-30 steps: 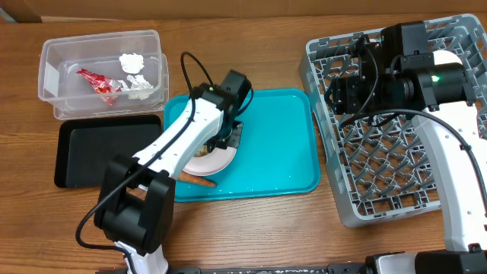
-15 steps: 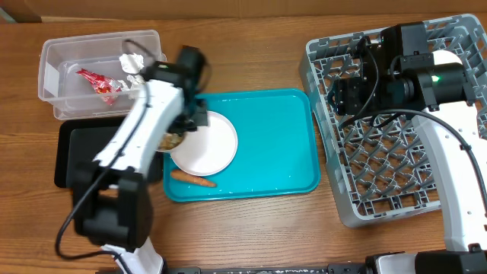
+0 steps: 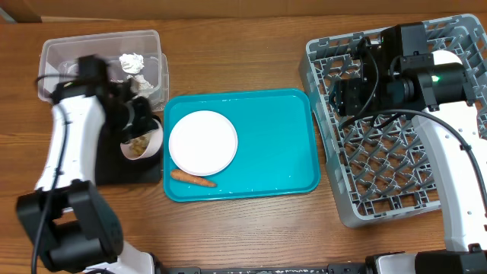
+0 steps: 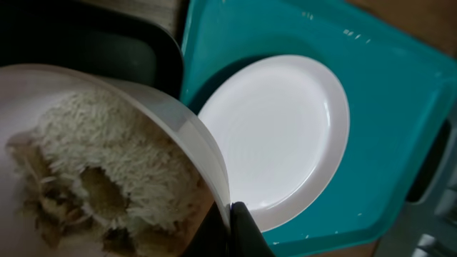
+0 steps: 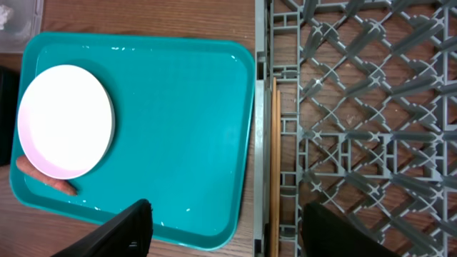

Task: Sort waste into correct bins and load items into the dishwasher
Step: 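Lift the pink bowl over the black tray and tip out the rice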

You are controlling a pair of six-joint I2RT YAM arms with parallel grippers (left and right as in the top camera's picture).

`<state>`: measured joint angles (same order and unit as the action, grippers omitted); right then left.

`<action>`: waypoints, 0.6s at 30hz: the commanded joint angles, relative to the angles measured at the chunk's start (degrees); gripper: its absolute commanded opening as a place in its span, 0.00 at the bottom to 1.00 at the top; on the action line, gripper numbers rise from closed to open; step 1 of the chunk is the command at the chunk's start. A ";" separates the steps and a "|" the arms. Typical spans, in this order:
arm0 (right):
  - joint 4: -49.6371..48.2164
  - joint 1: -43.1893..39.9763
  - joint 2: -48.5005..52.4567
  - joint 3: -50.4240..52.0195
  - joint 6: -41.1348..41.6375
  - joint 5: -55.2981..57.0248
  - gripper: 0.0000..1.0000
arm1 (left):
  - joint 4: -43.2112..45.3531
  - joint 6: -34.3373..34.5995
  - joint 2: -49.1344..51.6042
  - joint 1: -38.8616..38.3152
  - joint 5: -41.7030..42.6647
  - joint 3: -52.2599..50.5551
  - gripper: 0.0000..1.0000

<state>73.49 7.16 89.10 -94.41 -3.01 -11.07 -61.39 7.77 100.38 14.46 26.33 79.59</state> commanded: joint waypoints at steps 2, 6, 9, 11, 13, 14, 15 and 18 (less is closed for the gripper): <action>0.26 -0.15 -0.04 0.02 0.07 0.57 0.68 | 1.75 -10.84 -0.94 9.27 20.09 -4.37 0.04; 0.26 -0.15 -0.04 0.02 0.07 0.57 0.68 | 1.68 -18.32 -0.28 16.65 31.47 -8.22 0.04; 0.33 -0.15 -0.04 0.02 0.07 0.59 0.68 | 1.86 -23.76 1.03 21.77 41.97 -11.23 0.04; 0.35 -0.15 -0.04 0.02 0.07 0.59 0.68 | 1.81 -27.28 2.69 25.38 48.78 -13.22 0.04; 0.37 -0.15 -0.04 0.02 0.07 0.59 0.68 | 1.81 -27.78 4.00 27.19 51.32 -14.23 0.04; 0.35 -0.15 -0.04 0.02 0.07 0.59 0.68 | 1.64 -28.55 4.90 28.13 52.76 -14.73 0.04; 0.35 -0.15 -0.04 0.02 0.07 0.59 0.68 | 1.33 -29.44 5.64 28.76 53.81 -14.99 0.04; 0.35 -0.15 -0.04 0.02 0.07 0.59 0.68 | 1.25 -29.86 7.41 29.68 55.95 -15.15 0.04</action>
<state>74.08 7.16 89.10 -94.41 -2.98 -10.94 -60.01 -17.82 106.04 43.57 73.30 64.90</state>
